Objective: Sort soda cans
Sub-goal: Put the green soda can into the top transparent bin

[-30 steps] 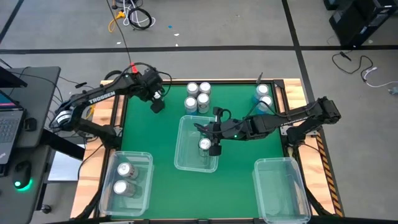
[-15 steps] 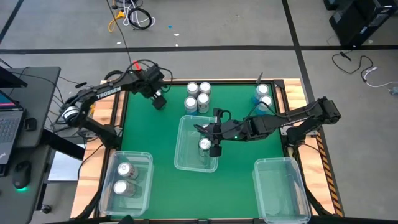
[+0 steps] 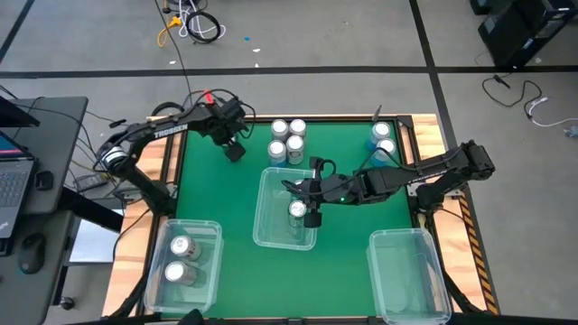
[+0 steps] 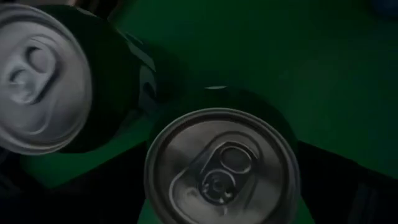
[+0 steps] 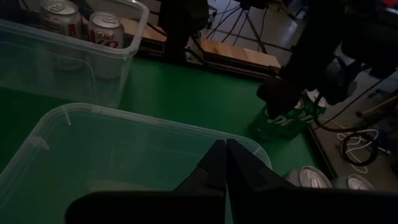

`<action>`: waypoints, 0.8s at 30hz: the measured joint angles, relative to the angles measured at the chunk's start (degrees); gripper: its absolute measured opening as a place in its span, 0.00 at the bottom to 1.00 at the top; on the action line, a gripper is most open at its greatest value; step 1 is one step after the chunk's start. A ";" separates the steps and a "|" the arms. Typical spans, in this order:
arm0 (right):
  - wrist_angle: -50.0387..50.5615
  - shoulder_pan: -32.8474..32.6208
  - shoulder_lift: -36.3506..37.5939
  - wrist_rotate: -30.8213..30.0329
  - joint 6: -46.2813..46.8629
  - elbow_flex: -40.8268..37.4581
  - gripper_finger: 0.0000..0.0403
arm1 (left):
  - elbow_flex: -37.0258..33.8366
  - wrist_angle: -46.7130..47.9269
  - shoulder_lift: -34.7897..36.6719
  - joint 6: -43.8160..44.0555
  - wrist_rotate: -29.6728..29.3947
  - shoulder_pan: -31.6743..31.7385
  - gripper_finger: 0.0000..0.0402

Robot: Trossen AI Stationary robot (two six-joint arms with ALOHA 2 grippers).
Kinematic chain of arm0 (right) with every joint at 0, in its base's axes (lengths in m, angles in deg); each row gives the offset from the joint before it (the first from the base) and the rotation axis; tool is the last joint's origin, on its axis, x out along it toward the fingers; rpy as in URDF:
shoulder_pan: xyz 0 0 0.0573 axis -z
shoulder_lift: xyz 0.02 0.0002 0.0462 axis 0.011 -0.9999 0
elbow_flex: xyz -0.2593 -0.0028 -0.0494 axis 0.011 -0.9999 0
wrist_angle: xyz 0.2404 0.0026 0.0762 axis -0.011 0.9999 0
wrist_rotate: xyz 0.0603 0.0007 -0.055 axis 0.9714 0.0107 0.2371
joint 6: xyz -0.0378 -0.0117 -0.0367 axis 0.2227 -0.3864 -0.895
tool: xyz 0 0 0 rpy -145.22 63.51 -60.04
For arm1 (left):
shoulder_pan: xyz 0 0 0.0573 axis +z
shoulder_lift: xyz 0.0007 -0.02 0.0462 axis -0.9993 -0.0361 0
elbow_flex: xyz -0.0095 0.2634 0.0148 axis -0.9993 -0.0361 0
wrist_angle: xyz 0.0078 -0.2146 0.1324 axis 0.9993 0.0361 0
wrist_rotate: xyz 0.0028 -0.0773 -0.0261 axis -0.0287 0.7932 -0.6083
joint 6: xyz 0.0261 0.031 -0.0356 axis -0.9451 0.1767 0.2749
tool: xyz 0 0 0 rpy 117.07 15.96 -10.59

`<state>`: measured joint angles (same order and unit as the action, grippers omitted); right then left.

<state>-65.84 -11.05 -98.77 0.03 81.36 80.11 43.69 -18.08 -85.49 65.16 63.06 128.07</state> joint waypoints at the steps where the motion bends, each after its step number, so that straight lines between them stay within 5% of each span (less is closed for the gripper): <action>1: 0.00 0.00 0.00 0.02 -0.02 0.00 0.00 | 0.00 0.14 -0.25 -0.06 -0.02 0.00 0.88; 7: 0.02 0.00 0.00 0.02 -0.04 0.00 0.00 | 1.66 4.65 -0.23 -2.62 -1.41 -0.13 0.73; 15: 0.07 -0.05 -0.02 0.00 0.30 0.00 0.00 | 12.76 15.21 -0.23 -2.30 0.58 -1.03 0.73; 24: 1.38 -0.37 2.59 -1.97 2.18 -0.04 0.00 | 31.51 22.18 1.12 -1.21 0.33 -10.22 0.73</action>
<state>-64.46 -11.42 -96.18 -1.94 83.54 80.07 75.20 4.10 -84.37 63.95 63.39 117.85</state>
